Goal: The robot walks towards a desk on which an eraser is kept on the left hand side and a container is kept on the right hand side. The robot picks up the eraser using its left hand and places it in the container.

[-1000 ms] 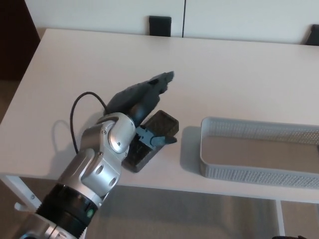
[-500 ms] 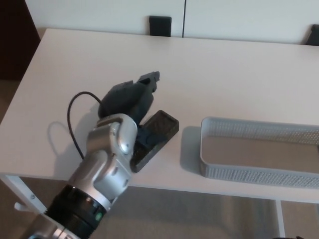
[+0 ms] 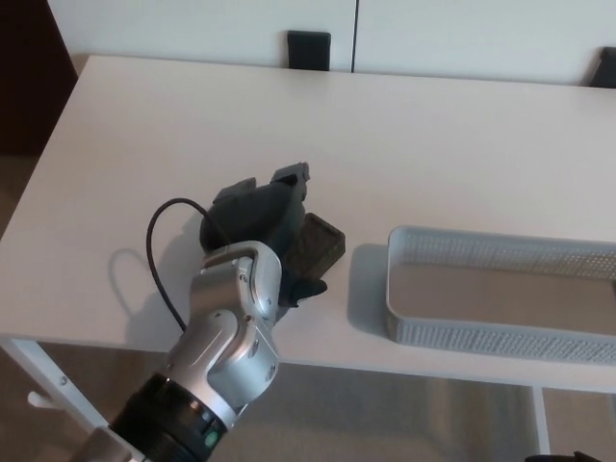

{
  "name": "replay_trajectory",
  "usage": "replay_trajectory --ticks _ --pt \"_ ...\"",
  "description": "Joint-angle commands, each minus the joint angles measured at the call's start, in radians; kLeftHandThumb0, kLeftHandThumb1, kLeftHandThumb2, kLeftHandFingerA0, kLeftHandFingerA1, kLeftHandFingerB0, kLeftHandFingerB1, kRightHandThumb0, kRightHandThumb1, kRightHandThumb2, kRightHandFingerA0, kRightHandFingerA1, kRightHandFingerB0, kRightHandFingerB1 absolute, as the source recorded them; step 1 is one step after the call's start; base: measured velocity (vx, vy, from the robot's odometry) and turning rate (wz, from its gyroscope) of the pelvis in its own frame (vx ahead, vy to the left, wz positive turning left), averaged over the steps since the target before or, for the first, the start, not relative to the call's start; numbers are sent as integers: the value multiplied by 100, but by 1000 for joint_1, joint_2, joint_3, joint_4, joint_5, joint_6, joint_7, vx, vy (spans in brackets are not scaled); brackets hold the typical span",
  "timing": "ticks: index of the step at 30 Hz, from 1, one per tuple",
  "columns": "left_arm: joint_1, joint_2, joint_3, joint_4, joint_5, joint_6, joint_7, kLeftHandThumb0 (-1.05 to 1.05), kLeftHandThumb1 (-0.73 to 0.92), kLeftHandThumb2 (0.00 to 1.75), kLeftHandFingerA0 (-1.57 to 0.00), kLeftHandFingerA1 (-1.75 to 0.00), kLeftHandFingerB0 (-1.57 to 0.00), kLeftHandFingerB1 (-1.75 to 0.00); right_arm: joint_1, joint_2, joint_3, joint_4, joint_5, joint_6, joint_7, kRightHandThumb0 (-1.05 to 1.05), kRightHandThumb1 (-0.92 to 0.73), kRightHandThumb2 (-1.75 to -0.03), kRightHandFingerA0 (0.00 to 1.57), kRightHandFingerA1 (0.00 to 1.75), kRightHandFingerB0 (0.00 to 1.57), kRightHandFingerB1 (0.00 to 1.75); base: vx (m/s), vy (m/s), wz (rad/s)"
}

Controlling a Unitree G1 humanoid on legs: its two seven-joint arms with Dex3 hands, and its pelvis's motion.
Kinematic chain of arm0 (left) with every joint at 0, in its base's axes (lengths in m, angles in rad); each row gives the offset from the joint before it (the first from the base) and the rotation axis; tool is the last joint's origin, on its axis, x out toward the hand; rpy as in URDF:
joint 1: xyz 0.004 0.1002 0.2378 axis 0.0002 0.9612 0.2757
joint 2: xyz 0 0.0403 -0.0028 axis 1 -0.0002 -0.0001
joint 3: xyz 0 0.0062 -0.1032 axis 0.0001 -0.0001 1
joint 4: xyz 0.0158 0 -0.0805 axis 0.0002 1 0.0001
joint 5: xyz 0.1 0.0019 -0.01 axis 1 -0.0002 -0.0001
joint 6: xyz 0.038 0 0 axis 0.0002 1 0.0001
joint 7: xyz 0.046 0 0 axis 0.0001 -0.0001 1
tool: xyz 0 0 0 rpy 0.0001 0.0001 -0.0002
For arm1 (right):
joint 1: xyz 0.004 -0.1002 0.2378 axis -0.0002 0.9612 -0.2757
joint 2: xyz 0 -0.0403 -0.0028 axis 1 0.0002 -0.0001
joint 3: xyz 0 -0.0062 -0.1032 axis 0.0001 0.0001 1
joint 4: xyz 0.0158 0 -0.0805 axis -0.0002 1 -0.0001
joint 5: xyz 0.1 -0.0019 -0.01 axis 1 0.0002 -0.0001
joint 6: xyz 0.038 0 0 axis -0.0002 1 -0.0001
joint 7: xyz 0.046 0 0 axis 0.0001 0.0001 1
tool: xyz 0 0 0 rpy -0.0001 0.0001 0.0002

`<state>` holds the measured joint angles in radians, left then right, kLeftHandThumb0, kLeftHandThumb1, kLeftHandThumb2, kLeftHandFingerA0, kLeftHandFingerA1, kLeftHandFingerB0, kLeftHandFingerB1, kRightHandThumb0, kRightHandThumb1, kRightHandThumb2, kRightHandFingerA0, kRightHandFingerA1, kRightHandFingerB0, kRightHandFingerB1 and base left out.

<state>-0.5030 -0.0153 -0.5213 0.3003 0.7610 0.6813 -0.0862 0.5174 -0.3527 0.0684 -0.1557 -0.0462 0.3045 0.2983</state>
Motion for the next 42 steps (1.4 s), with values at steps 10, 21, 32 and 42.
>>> replay_trajectory --ticks 10,21,32,42 --pt "5 45 30 90 -13 0 31 -55 35 73 0 -13 -2 -16 2 -14 -1 -6 -18 -25 5 -20 -44 -88 33 58 10 49 0 0 0" --pt "19 28 18 74 -11 14 13 -58 37 71 0 -8 -5 -13 -12 -9 3 4 -26 -26 5 -21 -43 -88 34 58 10 49 0 0 0" --pt "-34 138 -63 97 -65 -52 -246 -28 69 61 -96 -81 -59 -41 -22 -18 10 7 -36 -31 12 -21 -44 -89 37 60 14 50 0 0 0" --pt "-46 175 -79 58 -58 -75 -251 -31 74 61 -74 -110 -55 -45 -48 -27 15 12 -40 -31 21 -22 -44 -89 37 59 14 50 0 0 0"
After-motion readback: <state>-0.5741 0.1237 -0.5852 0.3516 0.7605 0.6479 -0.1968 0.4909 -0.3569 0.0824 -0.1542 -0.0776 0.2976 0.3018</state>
